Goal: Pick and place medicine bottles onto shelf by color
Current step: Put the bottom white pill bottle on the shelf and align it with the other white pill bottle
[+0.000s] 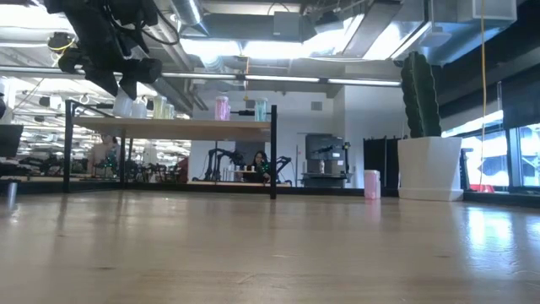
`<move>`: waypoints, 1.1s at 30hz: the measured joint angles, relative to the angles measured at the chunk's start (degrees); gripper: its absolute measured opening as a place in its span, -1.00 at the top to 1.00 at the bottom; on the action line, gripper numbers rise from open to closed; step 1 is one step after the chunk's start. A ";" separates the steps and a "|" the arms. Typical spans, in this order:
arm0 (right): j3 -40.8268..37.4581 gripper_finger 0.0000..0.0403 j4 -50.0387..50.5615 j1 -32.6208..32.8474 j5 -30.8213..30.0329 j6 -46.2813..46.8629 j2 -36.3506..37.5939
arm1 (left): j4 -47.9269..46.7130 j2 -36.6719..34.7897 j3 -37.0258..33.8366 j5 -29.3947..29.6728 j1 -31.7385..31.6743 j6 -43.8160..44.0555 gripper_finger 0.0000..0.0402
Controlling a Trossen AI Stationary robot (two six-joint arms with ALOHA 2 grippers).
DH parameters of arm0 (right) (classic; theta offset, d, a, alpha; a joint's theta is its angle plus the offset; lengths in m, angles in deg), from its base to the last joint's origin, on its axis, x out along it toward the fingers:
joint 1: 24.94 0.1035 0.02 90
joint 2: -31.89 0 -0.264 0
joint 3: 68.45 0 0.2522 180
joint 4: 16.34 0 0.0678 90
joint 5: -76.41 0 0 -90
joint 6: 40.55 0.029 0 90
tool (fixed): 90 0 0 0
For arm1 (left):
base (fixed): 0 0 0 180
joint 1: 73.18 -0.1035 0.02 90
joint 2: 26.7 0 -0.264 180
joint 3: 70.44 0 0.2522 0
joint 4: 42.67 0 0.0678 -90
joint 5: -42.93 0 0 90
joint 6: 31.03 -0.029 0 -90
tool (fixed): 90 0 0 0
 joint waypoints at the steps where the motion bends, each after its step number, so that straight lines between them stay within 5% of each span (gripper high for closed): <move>1: 0.00 0.07 0.00 0.00 0.00 -0.06 0.00 | 0.00 0.00 0.00 0.00 0.00 0.00 0.37; 33: 0.00 0.06 0.00 0.01 0.00 -0.05 0.00 | -0.19 0.00 0.00 1.17 0.03 5.49 0.37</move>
